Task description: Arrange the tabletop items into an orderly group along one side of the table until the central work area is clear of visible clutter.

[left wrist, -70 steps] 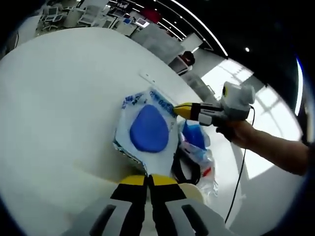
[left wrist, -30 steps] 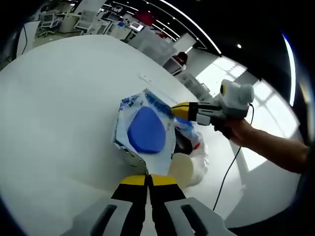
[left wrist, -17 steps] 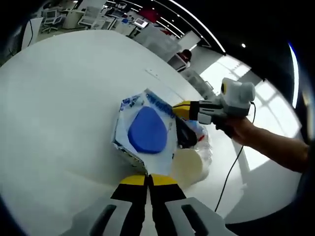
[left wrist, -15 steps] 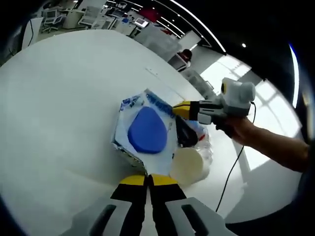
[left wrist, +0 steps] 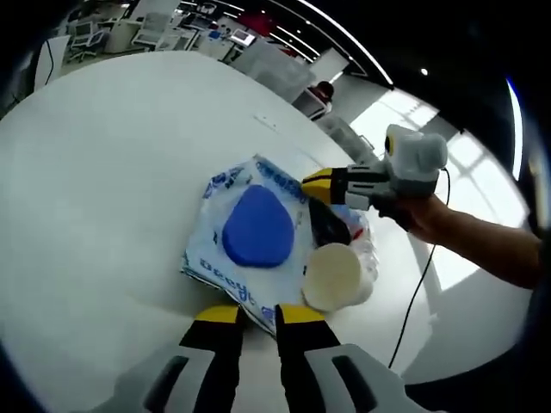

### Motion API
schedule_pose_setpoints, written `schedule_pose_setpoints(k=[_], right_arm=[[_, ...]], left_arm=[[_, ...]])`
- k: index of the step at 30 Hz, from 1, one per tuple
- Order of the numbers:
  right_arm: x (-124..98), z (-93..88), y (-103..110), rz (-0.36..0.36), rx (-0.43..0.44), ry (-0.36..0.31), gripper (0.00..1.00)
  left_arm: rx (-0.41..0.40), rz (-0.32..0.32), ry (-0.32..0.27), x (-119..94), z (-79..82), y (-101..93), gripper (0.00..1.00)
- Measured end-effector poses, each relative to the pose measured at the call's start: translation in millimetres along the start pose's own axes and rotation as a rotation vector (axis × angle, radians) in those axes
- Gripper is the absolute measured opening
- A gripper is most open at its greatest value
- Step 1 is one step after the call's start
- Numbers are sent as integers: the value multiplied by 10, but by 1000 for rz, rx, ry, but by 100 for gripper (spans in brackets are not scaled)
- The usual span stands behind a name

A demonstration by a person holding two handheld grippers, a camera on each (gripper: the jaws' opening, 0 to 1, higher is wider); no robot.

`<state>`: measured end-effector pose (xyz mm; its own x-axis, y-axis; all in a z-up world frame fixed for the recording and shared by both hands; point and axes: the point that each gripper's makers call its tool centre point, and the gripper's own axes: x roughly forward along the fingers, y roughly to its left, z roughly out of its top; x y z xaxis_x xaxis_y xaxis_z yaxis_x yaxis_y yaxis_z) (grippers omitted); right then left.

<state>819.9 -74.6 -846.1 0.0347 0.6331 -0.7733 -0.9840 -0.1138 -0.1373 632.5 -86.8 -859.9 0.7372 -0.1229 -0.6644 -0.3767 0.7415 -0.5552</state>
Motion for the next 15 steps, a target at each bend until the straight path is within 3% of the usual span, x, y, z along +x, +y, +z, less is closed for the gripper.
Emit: schedule_pose_setpoints(k=[8, 15], right_arm=[[-22, 75, 38, 13, 57, -38, 13], [-98, 73, 80, 27, 118, -47, 21]], left_arm=[[53, 40, -3, -93, 96, -38, 28], [75, 39, 8, -192, 120, -32, 33]])
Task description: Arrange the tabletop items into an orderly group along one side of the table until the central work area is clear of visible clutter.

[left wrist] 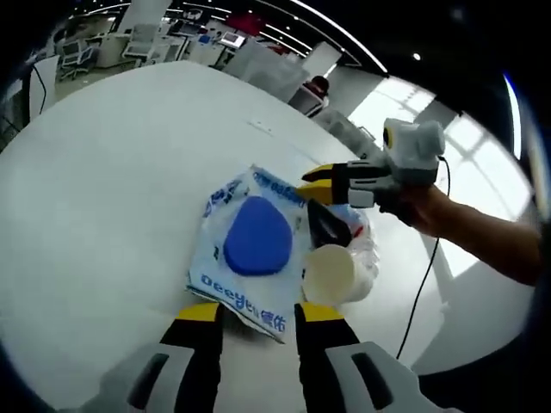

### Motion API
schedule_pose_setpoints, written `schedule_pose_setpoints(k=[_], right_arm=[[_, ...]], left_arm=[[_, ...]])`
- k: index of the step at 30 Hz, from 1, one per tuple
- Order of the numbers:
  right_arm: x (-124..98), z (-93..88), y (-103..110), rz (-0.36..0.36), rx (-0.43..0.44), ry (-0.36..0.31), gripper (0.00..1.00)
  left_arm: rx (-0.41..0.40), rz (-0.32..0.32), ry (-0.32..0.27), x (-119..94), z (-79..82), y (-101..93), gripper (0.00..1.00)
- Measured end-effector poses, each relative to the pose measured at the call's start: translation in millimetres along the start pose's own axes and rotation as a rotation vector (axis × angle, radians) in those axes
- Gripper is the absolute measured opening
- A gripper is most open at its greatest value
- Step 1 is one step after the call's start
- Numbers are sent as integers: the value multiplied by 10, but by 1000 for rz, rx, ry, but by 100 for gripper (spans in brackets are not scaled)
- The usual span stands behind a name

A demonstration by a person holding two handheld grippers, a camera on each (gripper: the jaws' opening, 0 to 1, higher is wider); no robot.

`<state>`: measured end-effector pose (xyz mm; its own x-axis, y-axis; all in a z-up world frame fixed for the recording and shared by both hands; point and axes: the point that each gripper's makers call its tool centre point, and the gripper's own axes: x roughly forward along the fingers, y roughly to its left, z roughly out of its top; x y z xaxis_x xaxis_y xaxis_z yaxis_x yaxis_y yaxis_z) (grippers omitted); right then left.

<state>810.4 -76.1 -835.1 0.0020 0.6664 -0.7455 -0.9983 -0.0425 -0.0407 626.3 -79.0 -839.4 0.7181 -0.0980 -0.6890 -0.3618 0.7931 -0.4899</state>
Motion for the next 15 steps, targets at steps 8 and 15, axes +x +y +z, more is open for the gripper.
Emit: schedule_pose_setpoints(k=[8, 15], right_arm=[[-108, 29, 71, 18, 71, -23, 31], [-252, 86, 96, 8, 140, -85, 37]], left_arm=[[30, -13, -19, -80, 64, -26, 38], [124, -24, -40, -149, 252, -82, 42]])
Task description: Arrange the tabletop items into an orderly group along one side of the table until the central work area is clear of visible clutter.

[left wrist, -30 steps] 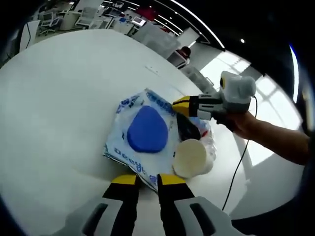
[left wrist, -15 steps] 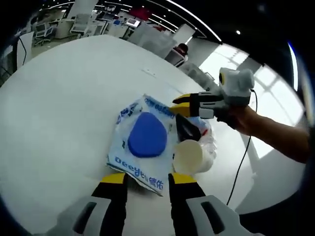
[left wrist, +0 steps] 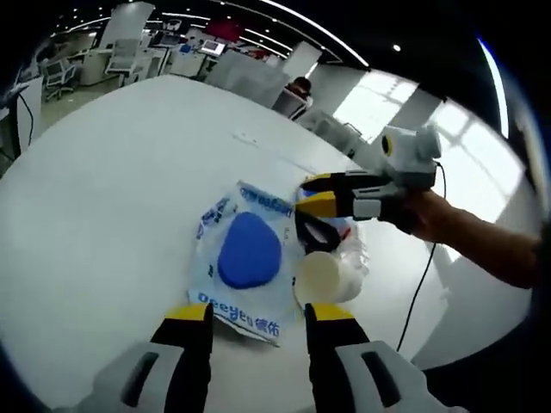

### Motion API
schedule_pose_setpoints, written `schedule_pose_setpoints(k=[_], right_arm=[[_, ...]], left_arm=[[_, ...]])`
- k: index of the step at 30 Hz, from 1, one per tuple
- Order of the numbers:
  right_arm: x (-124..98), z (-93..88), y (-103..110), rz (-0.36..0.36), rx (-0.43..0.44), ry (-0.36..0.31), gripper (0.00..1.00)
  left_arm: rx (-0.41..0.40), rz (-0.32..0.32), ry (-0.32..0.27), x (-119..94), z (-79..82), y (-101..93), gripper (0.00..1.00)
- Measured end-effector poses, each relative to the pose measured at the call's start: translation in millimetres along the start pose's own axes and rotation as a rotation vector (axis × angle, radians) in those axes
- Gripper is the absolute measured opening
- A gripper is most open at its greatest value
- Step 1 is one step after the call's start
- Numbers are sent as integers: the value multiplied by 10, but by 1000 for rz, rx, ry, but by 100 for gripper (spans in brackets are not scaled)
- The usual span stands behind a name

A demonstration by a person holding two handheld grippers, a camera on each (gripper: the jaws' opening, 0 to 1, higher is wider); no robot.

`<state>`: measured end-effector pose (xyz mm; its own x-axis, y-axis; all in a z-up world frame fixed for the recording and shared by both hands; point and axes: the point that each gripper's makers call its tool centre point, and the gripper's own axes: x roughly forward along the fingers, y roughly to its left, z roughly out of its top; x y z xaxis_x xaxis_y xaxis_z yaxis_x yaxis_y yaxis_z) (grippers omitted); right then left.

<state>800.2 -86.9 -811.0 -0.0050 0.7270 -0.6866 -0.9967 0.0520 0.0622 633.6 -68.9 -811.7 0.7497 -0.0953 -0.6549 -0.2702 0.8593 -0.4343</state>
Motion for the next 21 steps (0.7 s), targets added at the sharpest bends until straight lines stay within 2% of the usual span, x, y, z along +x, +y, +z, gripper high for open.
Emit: schedule_pose_setpoints(k=[2, 3, 6, 11, 14, 17, 21], right_arm=[[-77, 11, 25, -12, -4, -5, 40], [-158, 6, 23, -29, 4, -18, 42], [-290, -48, -11, -55, 15, -37, 45], [-576, -137, -55, -113, 38, -70, 51], [-743, -182, -116, -157, 101, -103, 55], [-923, -234, -124, -190, 161, -136, 59], [-1144, -377, -115, -250, 234, -158, 64]], left_arm=[[41, -2, -12, -29, 93, -1, 42], [92, -16, -20, -41, 153, -12, 42], [181, -31, -31, -75, 254, -14, 45], [246, -39, -52, -92, 412, 11, 52], [305, -42, -65, -102, 489, 10, 54], [351, -50, -53, -100, 531, -22, 60], [354, -67, -47, -81, 586, -59, 64]])
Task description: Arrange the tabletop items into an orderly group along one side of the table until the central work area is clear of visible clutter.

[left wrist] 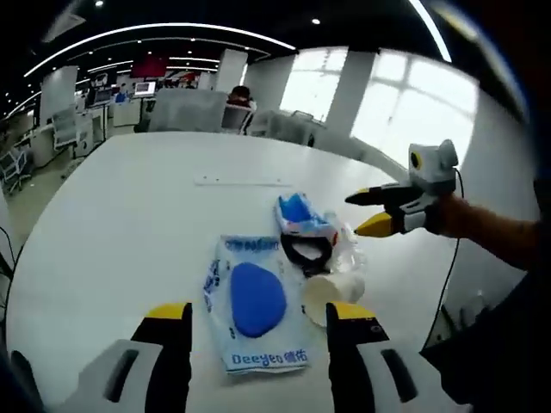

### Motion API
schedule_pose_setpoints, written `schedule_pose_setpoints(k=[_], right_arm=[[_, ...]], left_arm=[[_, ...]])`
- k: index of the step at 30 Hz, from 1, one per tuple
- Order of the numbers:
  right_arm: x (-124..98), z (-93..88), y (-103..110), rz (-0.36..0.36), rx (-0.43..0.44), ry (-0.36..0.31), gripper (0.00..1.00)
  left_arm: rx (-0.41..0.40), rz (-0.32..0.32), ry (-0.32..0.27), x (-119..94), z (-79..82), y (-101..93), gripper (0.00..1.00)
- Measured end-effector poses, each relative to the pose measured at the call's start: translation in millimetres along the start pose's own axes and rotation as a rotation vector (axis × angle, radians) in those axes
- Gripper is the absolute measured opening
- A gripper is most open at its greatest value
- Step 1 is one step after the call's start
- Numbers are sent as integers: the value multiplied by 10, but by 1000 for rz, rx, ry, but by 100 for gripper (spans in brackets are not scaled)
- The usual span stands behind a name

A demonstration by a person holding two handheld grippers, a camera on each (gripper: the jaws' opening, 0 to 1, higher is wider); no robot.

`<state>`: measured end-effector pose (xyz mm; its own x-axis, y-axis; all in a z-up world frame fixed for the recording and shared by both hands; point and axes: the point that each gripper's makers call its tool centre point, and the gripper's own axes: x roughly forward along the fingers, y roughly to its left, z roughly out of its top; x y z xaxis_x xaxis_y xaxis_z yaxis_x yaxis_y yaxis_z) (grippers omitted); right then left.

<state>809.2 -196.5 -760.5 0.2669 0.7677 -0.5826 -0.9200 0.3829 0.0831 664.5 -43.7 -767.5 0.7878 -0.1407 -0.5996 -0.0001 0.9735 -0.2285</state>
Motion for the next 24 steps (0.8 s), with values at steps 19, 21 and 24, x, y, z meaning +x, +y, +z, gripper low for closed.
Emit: schedule_pose_setpoints(k=[19, 21, 24], right_arm=[[-675, -458, -180, -172, 283, -88, 85], [-735, -494, -214, -186, 307, -93, 88], [-855, -544, -270, -214, 347, -110, 92]], left_arm=[[65, -64, -5, 128, 113, 18, 86], [68, -68, -9, 125, 119, 4, 89], [86, -68, -2, 115, 120, -18, 90]])
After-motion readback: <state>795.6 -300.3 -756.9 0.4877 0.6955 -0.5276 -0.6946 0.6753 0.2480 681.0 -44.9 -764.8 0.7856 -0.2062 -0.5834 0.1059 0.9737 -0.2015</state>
